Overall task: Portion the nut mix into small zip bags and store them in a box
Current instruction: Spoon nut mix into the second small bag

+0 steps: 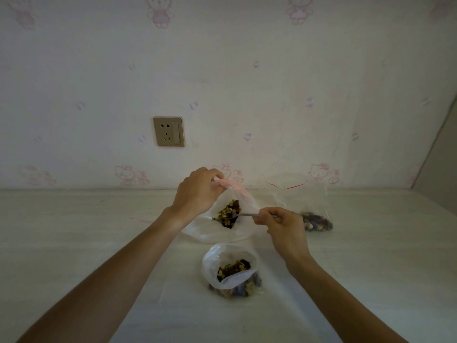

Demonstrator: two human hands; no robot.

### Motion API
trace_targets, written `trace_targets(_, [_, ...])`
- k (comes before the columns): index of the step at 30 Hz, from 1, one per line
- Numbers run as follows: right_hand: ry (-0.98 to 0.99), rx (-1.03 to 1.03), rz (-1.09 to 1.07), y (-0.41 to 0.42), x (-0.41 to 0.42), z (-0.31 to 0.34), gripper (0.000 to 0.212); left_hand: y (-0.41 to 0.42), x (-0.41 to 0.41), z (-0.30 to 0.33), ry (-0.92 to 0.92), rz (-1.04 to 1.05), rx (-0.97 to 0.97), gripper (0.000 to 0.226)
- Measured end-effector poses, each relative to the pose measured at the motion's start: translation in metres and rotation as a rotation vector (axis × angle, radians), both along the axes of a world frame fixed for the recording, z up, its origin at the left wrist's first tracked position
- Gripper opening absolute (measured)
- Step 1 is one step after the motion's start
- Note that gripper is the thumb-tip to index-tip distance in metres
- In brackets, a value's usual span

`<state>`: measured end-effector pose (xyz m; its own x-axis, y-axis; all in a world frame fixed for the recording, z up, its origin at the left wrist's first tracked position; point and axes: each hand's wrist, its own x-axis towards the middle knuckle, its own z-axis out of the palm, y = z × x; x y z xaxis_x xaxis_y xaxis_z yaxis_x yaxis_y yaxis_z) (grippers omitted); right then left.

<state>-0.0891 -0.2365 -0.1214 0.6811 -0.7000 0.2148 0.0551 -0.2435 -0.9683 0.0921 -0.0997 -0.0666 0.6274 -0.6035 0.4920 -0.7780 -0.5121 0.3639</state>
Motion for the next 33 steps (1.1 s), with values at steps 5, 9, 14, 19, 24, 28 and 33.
trace_targets(5, [-0.003, -0.012, 0.030, -0.006, -0.025, 0.017, 0.012, 0.021, -0.012, 0.005, -0.004, -0.054, -0.041, 0.056])
trace_targets(9, [-0.036, -0.033, 0.071, -0.004, -0.053, 0.029, 0.009, 0.051, -0.042, -0.002, -0.123, -0.081, -0.156, 0.037])
trace_targets(14, [-0.039, -0.060, 0.126, 0.003, -0.086, 0.029, 0.010, 0.085, -0.083, -0.029, 0.062, -0.029, -0.181, 0.012])
trace_targets(19, [0.017, -0.220, 0.171, 0.016, -0.101, 0.022, 0.009, 0.092, -0.109, -0.059, 0.535, -0.021, -0.029, 0.029])
trace_targets(24, [-0.097, -0.985, 0.179, 0.028, -0.116, 0.026, 0.019, 0.090, -0.120, -0.056, 0.676, -0.074, -0.290, 0.019])
trace_targets(28, [-0.162, -1.482, 0.198, 0.028, -0.117, 0.026, 0.014, 0.087, -0.122, -0.056, 0.729, -0.066, -0.324, 0.018])
trace_targets(33, [-0.162, -1.026, 0.162, 0.026, -0.111, 0.021, 0.020, 0.090, -0.114, -0.067, 0.752, -0.028, -0.351, 0.019])
